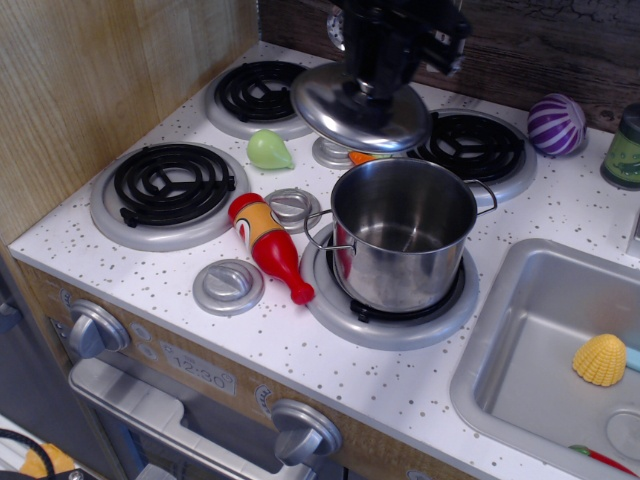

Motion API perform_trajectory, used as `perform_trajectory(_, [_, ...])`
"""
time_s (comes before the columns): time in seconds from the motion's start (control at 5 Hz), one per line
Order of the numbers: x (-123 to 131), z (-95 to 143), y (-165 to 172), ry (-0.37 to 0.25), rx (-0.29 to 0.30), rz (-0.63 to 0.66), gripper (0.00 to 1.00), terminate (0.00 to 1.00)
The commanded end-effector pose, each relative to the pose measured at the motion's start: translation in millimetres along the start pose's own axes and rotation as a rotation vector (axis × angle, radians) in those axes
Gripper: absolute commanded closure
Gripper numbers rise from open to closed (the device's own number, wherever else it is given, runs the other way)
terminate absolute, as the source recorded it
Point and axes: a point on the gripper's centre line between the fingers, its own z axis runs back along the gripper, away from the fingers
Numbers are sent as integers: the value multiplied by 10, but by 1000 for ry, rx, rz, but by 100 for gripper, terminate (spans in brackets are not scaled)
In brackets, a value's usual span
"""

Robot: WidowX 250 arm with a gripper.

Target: Take lid off pot or pan

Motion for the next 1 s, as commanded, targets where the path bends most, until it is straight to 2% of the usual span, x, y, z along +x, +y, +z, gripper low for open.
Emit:
perform_trajectory(0.0, [60, -215, 498, -106, 41, -128, 100, 0])
perform_trajectory(0.2, [57, -420, 621, -145, 35, -169, 100, 0])
perform_trajectory(0.4, [60, -707, 597, -195, -14, -169, 100, 0])
perform_trajectory(0.6, [66, -913, 575, -218, -54, -172, 100, 0])
perform_trajectory(0.8, [82, -978, 559, -230, -73, -191, 100, 0])
